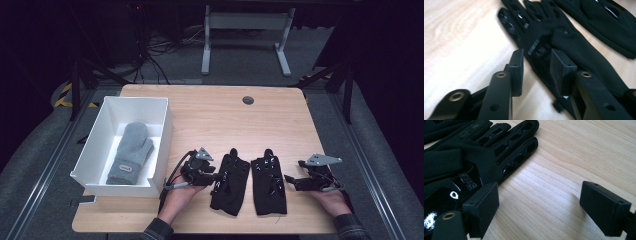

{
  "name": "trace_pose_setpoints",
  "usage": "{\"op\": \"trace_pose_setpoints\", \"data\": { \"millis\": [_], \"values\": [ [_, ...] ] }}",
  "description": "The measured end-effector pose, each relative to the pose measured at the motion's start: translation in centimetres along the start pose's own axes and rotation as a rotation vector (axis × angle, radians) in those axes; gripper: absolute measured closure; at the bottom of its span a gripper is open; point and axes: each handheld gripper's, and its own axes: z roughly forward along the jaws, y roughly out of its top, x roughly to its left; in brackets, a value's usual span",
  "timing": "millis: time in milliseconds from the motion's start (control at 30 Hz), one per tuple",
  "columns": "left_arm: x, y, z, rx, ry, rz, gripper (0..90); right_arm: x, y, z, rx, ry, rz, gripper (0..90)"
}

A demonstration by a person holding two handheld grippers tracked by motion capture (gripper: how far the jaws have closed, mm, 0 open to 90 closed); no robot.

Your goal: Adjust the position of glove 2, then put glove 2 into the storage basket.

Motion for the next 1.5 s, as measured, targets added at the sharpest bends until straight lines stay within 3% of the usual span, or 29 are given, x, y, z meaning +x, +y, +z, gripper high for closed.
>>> {"op": "trace_pose_setpoints", "data": {
  "millis": [333,500,600,633,700,733,867,1000,1167,1500],
  "values": [
    [-0.1,0.7,2.5,0.044,0.036,-0.001,65.8,0.0,0.0,0.0,0.000,0.000,0.000,16.4],
    [-0.6,0.6,2.8,0.055,0.055,-0.005,76.1,0.0,0.0,0.0,-0.001,0.001,-0.002,16.4],
    [-0.7,0.6,2.8,0.045,0.055,-0.030,85.8,0.0,0.0,0.0,-0.001,0.002,-0.003,16.6],
    [-0.7,0.7,2.8,0.045,0.058,-0.035,86.7,0.0,0.0,0.0,0.000,0.001,-0.001,18.7],
    [-0.7,0.7,2.8,0.035,0.058,-0.040,87.3,0.0,0.2,-0.4,0.007,0.012,-0.002,35.8],
    [-0.6,0.7,2.6,0.027,0.048,-0.046,87.4,-0.1,0.3,-0.6,0.012,0.028,0.000,39.9],
    [-0.1,0.7,1.9,-0.006,0.010,-0.082,87.4,0.4,0.6,-1.3,0.011,0.126,-0.009,66.4],
    [0.2,0.7,1.3,-0.035,-0.007,-0.100,87.5,1.1,0.8,-1.0,0.049,0.214,-0.025,85.8],
    [0.6,0.8,0.5,-0.072,-0.028,-0.126,87.5,2.0,1.0,-0.6,0.089,0.290,-0.055,90.0],
    [0.7,0.9,-0.3,-0.115,-0.081,-0.143,87.5,4.2,1.9,0.3,0.095,0.334,-0.113,90.0]
  ]
}}
